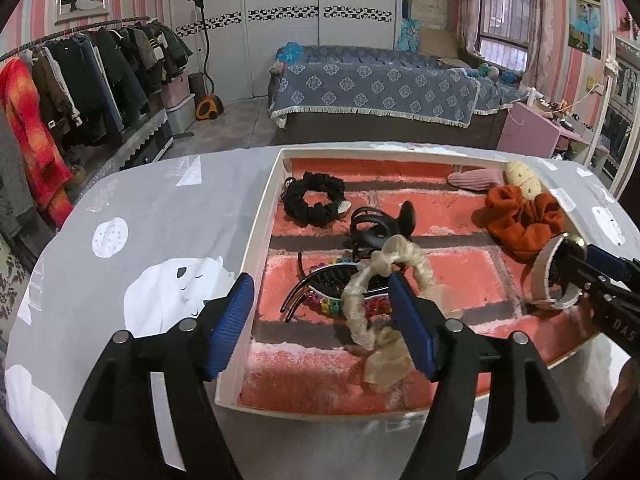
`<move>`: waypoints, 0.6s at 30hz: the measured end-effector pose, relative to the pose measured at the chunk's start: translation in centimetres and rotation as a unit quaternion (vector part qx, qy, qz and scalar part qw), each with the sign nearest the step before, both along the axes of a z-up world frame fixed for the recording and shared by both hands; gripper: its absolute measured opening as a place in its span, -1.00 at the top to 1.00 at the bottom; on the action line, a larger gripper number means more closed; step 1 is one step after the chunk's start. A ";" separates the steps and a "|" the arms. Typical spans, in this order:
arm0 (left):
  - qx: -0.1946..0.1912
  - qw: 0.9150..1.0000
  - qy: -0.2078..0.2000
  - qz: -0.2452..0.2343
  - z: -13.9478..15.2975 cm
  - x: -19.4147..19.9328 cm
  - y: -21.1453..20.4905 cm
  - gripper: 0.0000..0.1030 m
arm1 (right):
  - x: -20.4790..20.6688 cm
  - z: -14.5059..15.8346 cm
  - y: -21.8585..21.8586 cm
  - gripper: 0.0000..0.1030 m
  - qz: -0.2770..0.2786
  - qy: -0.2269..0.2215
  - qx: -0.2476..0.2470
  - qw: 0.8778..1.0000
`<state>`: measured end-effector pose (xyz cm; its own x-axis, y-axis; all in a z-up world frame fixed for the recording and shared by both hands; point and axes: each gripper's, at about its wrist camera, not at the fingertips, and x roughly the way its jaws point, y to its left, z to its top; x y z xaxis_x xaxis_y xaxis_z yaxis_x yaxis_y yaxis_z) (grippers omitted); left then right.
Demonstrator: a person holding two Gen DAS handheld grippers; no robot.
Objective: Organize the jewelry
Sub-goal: 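Withdraw both open tools toward the braided bracelet and wooden bead bracelet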
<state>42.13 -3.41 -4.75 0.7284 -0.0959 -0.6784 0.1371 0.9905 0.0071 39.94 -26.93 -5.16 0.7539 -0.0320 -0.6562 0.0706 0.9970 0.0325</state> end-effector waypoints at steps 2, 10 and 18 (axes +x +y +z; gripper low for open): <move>-0.004 1.000 -0.007 -0.002 0.9 -0.5 0.0 -0.49 | -0.4 0.7 -0.1 -0.39 0.000 -0.010 0.001 1.000; -0.028 0.998 -0.048 -0.001 6.1 -3.8 0.9 -0.90 | -3.2 4.2 -1.4 -0.81 -0.015 -0.047 0.014 0.999; -0.020 0.998 -0.054 0.003 8.4 -9.4 3.1 -0.90 | -9.4 6.4 0.2 -0.86 -0.012 -0.065 -0.011 0.998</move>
